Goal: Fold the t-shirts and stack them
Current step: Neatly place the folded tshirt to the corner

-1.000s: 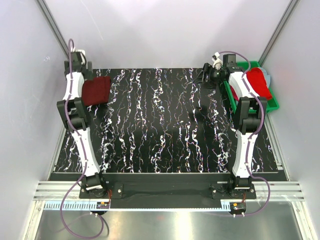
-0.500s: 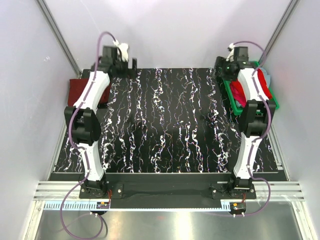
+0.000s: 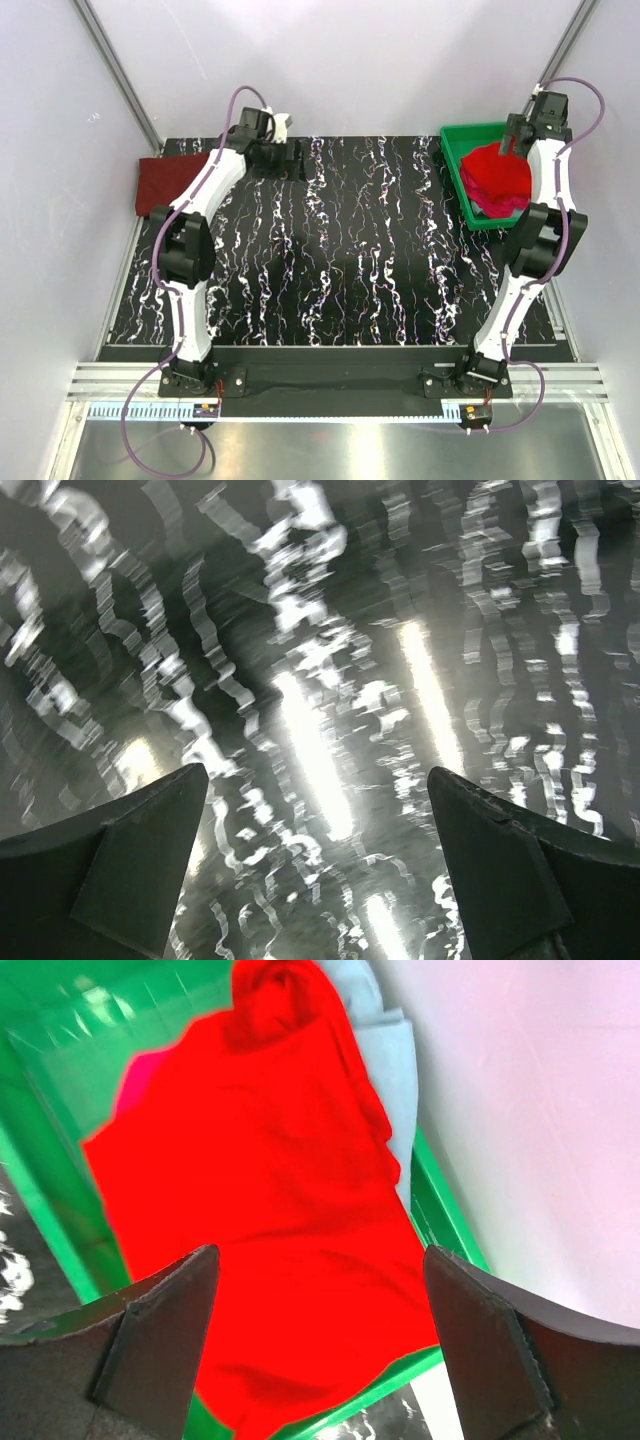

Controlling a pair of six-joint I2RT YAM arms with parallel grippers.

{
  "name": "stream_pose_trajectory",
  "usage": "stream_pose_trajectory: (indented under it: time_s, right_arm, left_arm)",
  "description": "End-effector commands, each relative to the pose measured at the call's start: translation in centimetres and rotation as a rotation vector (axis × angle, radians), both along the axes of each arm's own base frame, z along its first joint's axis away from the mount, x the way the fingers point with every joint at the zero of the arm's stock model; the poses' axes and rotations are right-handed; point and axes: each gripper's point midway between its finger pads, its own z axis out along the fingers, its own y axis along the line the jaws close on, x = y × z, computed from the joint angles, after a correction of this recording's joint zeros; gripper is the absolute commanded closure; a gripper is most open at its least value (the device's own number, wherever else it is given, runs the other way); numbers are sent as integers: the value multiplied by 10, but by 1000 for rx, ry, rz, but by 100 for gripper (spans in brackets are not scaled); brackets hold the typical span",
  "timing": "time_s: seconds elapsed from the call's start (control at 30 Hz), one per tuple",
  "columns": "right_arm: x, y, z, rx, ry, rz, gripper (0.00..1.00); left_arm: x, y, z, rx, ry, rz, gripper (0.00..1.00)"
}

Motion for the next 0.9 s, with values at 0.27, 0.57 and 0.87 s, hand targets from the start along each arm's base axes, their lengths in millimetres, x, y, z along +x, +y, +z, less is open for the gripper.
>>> stream_pose_trajectory:
  time_s: [0.27,0.57,0.87]
  right_arm:
    - [6,26,-54,68,100,131,6]
    - [32,33,-2,148,-115,-31,0]
    - [39,99,53,173,-202,90,0]
  left_arm:
    - [-16,-26,9,-24,-22,-79,1]
    - [-10,-23,3,26,-31,-59,1]
    - [-8,-29,-1,21,-21,-60,1]
